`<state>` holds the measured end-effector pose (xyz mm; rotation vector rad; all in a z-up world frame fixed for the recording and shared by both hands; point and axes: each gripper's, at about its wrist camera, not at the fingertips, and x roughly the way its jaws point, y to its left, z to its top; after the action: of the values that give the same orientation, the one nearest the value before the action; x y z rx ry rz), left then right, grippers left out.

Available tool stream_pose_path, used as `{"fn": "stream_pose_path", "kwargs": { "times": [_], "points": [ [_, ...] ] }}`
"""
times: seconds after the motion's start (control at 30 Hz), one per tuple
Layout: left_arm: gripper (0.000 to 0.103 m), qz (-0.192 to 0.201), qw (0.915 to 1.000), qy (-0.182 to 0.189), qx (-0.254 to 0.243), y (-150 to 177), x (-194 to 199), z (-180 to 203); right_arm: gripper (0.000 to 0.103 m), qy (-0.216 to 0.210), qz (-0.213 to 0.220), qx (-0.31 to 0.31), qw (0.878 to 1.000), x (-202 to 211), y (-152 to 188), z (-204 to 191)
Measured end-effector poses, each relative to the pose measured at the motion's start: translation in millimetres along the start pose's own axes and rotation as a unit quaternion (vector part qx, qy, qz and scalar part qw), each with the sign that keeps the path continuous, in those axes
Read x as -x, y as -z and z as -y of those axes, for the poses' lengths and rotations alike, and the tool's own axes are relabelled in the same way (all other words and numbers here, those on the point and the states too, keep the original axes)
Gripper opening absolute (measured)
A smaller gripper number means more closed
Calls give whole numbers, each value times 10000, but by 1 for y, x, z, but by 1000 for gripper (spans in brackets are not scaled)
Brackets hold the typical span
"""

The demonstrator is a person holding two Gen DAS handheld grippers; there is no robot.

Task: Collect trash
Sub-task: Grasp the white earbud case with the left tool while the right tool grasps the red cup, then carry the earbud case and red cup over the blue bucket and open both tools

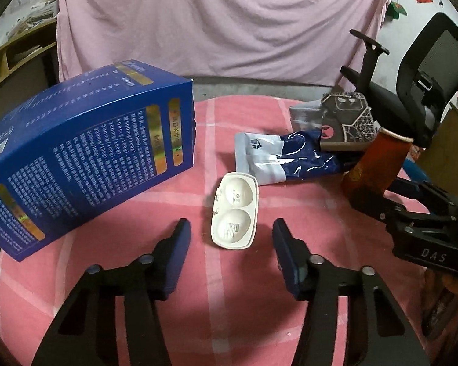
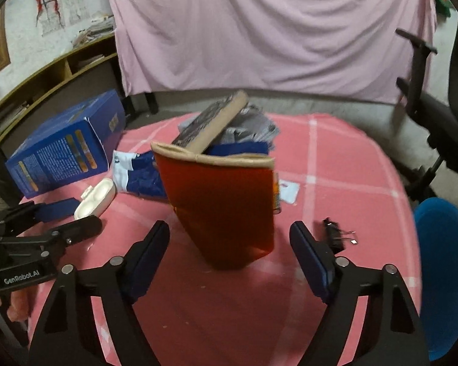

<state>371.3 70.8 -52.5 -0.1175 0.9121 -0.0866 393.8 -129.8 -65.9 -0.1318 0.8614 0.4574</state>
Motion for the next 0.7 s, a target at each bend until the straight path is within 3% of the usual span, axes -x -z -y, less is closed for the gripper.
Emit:
{"fn": "stream_pose_path", "kwargs": {
  "times": [0.13, 0.47, 0.7],
  "points": [
    [25, -44, 10000, -41, -68, -5, -8, 3, 59, -14, -159, -2, 9999, -5, 1, -1],
    [25, 288, 9995, -60, -83, 8, 8, 13, 56, -335, 116, -135, 9993, 11, 6, 7],
    [25, 1041, 9943, -105, -222, 22, 38, 24, 55, -412, 487, -226, 9977, 30, 12, 6]
  ]
}}
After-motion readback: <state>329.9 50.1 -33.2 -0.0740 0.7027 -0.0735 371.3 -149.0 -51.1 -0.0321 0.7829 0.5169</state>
